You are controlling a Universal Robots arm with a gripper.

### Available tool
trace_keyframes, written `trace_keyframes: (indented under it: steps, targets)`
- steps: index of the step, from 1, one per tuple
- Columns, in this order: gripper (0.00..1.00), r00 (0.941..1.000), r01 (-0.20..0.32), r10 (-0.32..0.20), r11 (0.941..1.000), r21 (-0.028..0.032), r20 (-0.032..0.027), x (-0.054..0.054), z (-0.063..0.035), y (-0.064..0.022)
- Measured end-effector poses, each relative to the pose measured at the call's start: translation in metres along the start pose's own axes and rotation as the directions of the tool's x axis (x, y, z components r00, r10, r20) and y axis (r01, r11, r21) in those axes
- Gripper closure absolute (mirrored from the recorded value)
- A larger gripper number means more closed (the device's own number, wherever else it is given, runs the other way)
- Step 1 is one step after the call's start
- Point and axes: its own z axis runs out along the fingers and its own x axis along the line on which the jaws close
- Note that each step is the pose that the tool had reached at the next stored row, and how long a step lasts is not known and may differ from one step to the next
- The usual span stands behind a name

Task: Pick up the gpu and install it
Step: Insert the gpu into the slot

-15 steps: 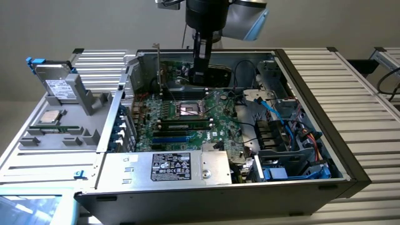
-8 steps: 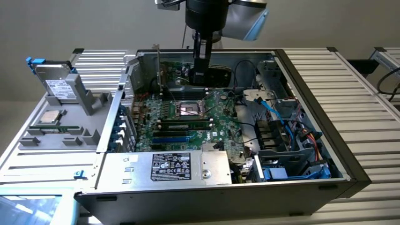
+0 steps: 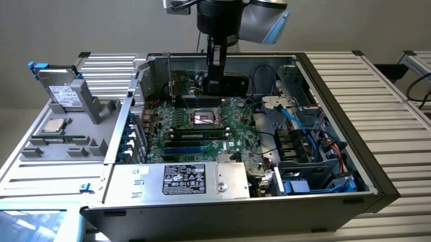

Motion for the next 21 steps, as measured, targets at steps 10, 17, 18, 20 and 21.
trace_keyframes:
  steps: [10,17,18,20,21]
  targets:
    - [0.71,0.9998,0.019,-0.019,0.9998,-0.0012,-0.0012,0.005,0.0078,0.0056]
    - [0.71,0.9997,0.024,-0.024,0.9997,-0.0011,-0.0023,0.011,0.0099,0.0099]
    - [0.71,0.9997,0.026,-0.026,0.9997,-0.0009,-0.0024,0.012,0.0101,0.0101]
    - [0.71,0.9996,0.029,-0.029,0.9996,-0.0008,-0.0031,0.014,0.0102,0.0103]
    - [0.71,0.9995,0.031,-0.031,0.9995,-0.0007,-0.0034,0.015,0.0103,0.0103]
